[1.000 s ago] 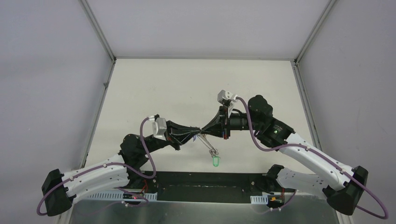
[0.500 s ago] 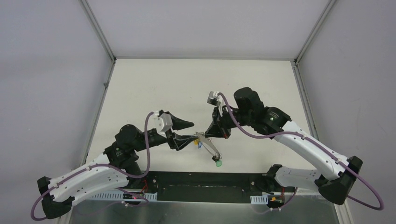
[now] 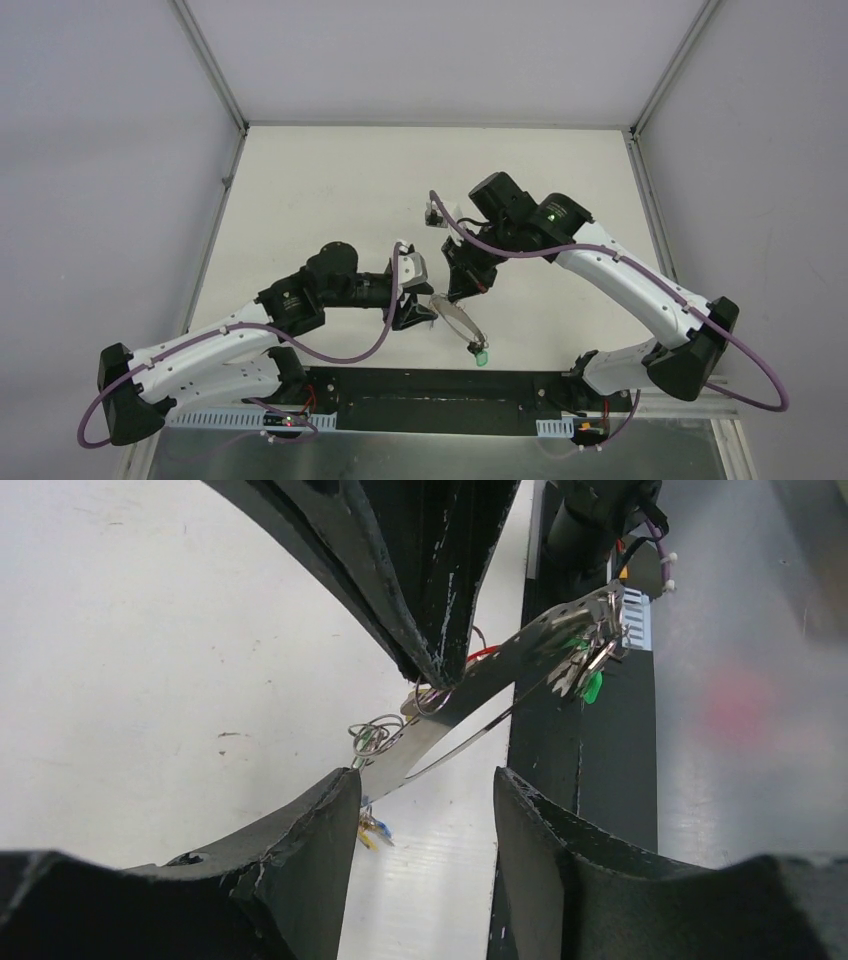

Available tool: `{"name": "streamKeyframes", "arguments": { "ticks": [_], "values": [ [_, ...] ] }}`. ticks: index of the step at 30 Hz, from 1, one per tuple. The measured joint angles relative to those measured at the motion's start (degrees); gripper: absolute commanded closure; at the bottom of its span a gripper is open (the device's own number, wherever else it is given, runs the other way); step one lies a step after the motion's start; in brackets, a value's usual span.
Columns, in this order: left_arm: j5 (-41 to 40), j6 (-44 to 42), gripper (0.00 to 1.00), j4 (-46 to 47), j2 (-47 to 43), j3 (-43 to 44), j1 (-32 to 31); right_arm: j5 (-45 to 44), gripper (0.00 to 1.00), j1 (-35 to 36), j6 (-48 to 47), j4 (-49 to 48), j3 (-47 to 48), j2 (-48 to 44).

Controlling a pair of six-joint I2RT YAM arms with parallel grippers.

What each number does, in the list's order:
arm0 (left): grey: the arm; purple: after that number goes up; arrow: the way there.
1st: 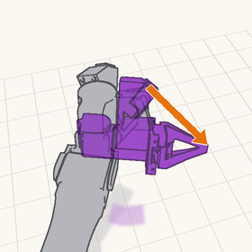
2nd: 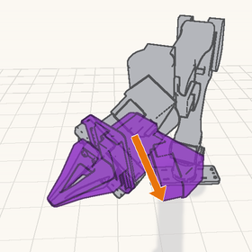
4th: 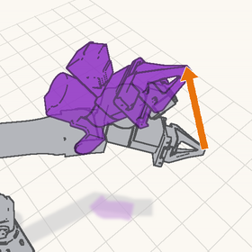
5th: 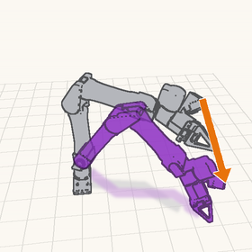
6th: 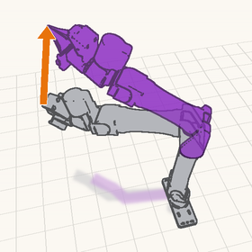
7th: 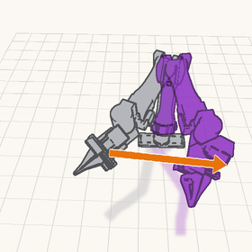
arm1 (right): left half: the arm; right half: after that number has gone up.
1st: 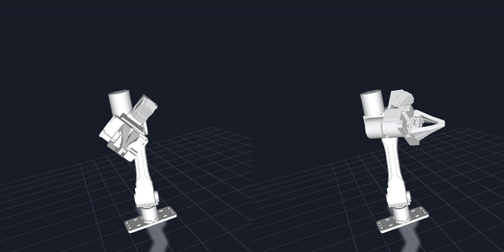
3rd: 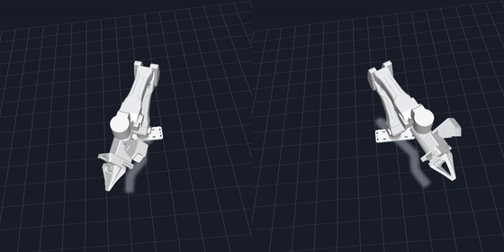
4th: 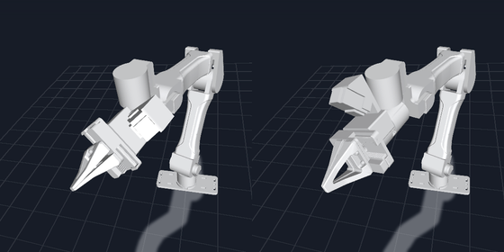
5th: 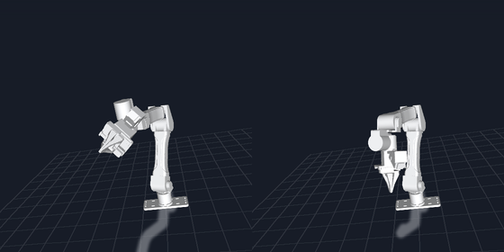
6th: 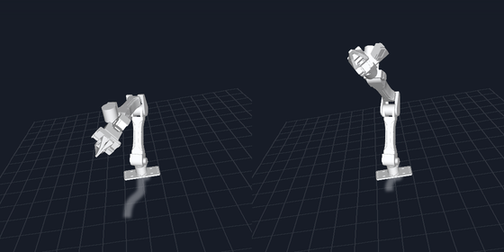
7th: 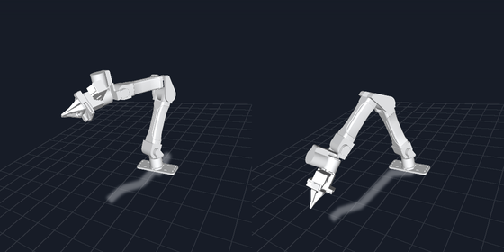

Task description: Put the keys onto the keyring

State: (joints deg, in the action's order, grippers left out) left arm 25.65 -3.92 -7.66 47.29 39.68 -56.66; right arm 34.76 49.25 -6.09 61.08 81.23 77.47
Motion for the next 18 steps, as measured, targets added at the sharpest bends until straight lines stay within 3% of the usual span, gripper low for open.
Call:
{"name": "streamKeyframes", "arguments": {
  "ticks": [12,15,18],
  "values": [
    [1.9,0.1,0.51,10.7,4.4,-1.1,-2.2,2.6,1.0,0.0,-1.7,8.7,4.0,5.8],
    [1.9,0.1,0.56,11.9,5.0,-1.5,-2.6,3.9,1.0,0.0,-1.8,8.6,4.0,5.8],
    [1.9,0.0,0.67,13.1,5.0,-2.4,-3.0,4.9,1.0,0.0,-1.8,8.5,4.0,5.8]
  ]
}}
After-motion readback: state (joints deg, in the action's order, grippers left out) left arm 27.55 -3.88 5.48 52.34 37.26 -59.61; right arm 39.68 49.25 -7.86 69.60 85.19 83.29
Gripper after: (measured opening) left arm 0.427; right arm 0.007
